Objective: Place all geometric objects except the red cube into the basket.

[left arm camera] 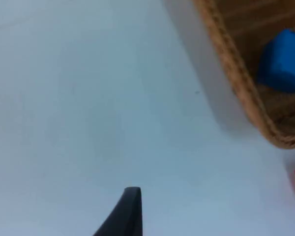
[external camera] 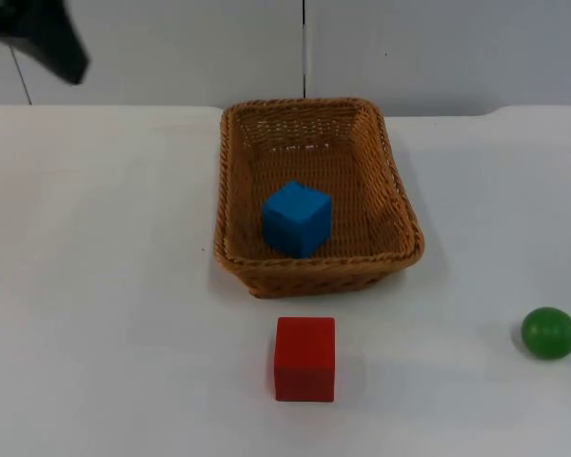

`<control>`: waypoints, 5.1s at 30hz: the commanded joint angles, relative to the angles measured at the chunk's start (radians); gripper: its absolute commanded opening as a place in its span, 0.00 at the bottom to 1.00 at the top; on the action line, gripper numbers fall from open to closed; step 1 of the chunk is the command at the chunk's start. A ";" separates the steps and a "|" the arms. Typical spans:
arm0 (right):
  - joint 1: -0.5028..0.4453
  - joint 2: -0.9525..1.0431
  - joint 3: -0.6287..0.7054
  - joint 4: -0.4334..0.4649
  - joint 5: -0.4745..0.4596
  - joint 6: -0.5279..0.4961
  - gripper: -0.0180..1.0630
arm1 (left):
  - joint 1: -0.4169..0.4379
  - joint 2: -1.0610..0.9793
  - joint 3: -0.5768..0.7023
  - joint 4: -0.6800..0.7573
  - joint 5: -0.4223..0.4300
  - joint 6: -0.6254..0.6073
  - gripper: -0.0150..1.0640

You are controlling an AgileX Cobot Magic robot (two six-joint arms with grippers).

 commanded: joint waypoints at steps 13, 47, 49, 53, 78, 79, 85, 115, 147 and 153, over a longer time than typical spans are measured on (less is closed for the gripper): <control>-0.004 -0.002 -0.008 0.004 0.010 -0.004 0.99 | 0.075 -0.415 0.418 -0.028 -0.132 -0.007 0.99; 0.213 0.525 -0.075 0.129 -0.093 -0.098 0.99 | 0.073 -0.509 0.435 -0.040 -0.105 -0.007 0.99; 0.255 0.606 -0.075 0.037 -0.190 -0.038 0.99 | 0.073 -0.509 0.435 -0.040 -0.103 -0.007 0.99; 0.265 0.732 -0.077 -0.062 -0.323 0.014 0.99 | 0.073 -0.509 0.435 -0.040 -0.099 -0.007 0.99; 0.265 1.012 -0.077 -0.085 -0.580 0.034 0.20 | 0.073 -0.509 0.435 -0.036 -0.103 -0.007 0.99; 0.265 1.003 -0.077 -0.085 -0.567 0.034 0.07 | 0.073 -0.509 0.435 -0.036 -0.103 -0.007 0.99; 0.265 0.885 -0.077 -0.090 -0.511 0.029 0.01 | 0.073 -0.509 0.435 -0.036 -0.103 -0.007 0.99; 0.267 0.925 -0.603 0.060 -0.212 -0.082 0.01 | 0.073 -0.509 0.435 -0.038 -0.127 -0.007 0.99; 0.405 1.765 -1.624 0.092 0.043 -0.185 0.46 | 0.073 -0.509 0.435 -0.040 -0.139 -0.007 0.99; 0.405 1.724 -1.624 0.089 0.046 -0.185 0.77 | 0.073 -0.509 0.435 -0.040 -0.140 -0.007 0.99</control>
